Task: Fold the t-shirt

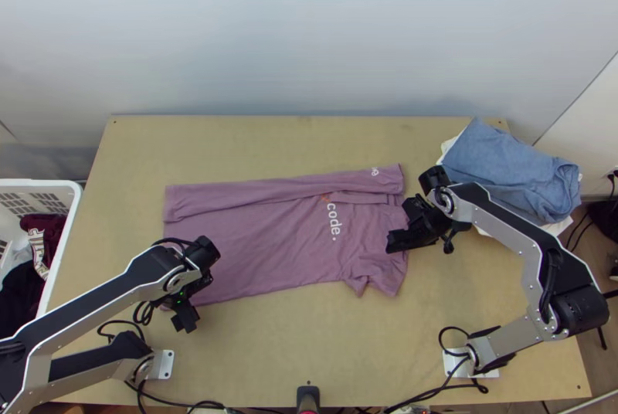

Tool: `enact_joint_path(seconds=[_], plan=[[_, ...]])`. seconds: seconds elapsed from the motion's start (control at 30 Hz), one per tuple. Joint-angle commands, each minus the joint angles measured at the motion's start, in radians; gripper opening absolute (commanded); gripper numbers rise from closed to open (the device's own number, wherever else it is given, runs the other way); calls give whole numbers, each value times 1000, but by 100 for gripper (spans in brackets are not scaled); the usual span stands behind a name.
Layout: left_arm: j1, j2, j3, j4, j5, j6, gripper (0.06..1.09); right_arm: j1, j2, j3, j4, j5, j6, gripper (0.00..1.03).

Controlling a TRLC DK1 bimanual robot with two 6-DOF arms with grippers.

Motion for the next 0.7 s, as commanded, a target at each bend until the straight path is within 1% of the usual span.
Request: enact_joint_path(seconds=[0.0,0.13,0.3,0.33,0.4,0.47,0.53,0.57,0.6,0.63,0.67], plan=[[16,8,-3,5,1,18,98,5,-1,0,8,21,13,57],[19,8,-17,20,1,32,97,24,-6,-3,8,24,32,55],[39,10,-20,53,-1,47,94,53,-21,-15,14,39,32,40],[47,11,-20,57,-1,55,91,53,-24,-15,16,39,32,37],[61,20,-20,60,1,70,91,53,-24,-16,20,39,32,30],[68,24,-24,74,1,84,89,53,-27,-20,23,39,32,29],[68,28,-24,77,1,87,89,55,-30,-23,29,39,32,24],[68,28,-23,79,1,87,88,56,-34,-27,34,39,32,23],[68,28,-20,79,1,87,87,59,-35,-29,37,39,32,21],[68,28,-18,80,1,88,83,61,-35,-30,37,41,32,20],[70,27,-17,82,1,91,83,61,-35,-30,39,41,32,17]])
